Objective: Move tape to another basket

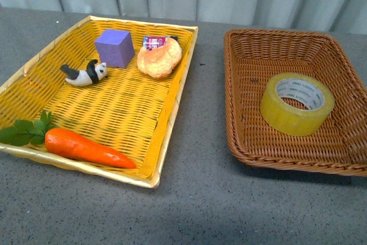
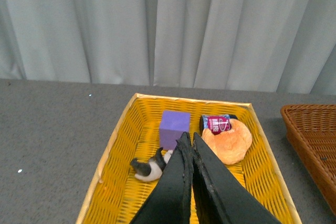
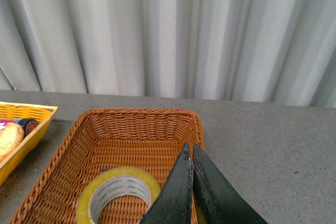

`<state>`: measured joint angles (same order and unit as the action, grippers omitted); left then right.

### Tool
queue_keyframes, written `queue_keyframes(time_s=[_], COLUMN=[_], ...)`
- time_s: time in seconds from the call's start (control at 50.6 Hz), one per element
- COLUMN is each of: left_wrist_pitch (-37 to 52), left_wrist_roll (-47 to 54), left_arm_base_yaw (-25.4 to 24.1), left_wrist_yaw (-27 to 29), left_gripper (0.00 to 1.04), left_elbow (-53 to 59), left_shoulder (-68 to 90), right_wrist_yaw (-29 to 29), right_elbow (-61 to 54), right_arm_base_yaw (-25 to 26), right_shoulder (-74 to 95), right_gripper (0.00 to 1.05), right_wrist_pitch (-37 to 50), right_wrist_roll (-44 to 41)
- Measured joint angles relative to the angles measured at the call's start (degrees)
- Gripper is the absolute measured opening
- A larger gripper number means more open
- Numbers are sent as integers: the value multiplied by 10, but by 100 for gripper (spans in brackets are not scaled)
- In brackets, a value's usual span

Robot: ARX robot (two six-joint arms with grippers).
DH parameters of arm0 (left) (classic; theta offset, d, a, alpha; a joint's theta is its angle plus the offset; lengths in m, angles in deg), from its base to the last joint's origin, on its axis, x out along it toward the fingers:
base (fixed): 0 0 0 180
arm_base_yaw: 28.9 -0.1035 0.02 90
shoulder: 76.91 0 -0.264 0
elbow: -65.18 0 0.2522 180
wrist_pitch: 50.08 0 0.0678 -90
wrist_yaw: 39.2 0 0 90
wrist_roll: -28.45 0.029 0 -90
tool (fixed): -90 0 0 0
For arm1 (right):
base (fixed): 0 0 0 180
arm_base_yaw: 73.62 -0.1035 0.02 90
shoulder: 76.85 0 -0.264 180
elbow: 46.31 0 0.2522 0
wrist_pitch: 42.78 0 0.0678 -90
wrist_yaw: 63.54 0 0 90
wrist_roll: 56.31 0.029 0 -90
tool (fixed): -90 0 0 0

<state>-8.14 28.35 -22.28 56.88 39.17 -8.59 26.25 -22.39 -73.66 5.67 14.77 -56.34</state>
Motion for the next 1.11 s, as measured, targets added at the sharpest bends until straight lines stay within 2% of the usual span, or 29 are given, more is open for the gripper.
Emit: queue_keyframes(time_s=[0.217,0.277,0.356,0.691,1.106], left_wrist_pitch=[-36,-11,-20,-138,-313], left_wrist_roll=[0,0,0,0,0], left_arm_base_yaw=[-21,-43,-58,-65,-65], left_wrist_yaw=[-16,-50,-59,-60,-61], left_gripper=[4,4,4,4,4], left_elbow=[49,69,85,111,113], left_shoulder=[-80,-85,-100,-245,-440], right_wrist_yaw=[1,1,1,1,1], right_elbow=[-34,-43,-55,-87,-98], right_arm_base_yaw=[0,0,0,0,0], right_shoulder=[-143,-176,-209,-353,-560], right_gripper=[1,1,1,1,1], right_wrist_pitch=[-112,-130,-151,-265,-450], right_wrist_roll=[0,0,0,0,0])
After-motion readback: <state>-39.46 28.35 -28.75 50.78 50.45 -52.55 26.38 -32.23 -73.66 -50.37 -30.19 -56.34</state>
